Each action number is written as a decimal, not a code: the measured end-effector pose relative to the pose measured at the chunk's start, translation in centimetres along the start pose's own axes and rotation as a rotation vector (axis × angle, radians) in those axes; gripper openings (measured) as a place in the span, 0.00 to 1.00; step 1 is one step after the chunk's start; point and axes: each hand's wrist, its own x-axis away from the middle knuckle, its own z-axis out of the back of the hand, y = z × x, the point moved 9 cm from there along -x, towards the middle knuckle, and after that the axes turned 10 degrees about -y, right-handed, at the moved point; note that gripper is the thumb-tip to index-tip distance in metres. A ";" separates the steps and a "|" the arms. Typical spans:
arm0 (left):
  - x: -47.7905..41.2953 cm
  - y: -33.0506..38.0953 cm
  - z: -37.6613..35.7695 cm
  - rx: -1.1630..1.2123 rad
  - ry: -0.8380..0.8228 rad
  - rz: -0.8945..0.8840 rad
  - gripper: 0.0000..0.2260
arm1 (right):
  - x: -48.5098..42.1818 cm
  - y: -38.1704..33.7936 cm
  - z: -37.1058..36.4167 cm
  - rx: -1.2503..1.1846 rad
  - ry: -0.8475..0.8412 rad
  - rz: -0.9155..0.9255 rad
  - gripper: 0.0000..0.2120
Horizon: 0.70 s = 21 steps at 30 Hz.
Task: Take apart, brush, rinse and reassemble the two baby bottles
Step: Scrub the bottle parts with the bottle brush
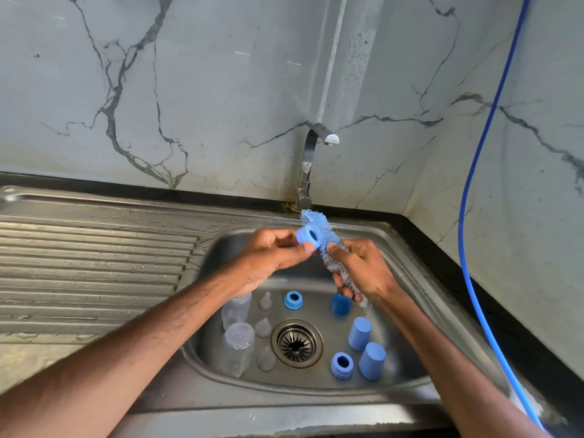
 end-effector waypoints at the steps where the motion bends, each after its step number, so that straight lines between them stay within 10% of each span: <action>1: 0.0 -0.2 0.1 0.097 0.024 0.011 0.20 | 0.1 0.1 -0.1 -0.025 -0.008 -0.009 0.18; 10: 0.2 -1.6 1.4 0.464 0.265 0.009 0.15 | 0.9 -1.6 -1.8 0.082 0.027 0.034 0.17; 21: 0.8 -2.3 2.8 0.383 0.367 0.069 0.09 | 0.8 -2.8 -3.0 0.180 0.048 0.081 0.17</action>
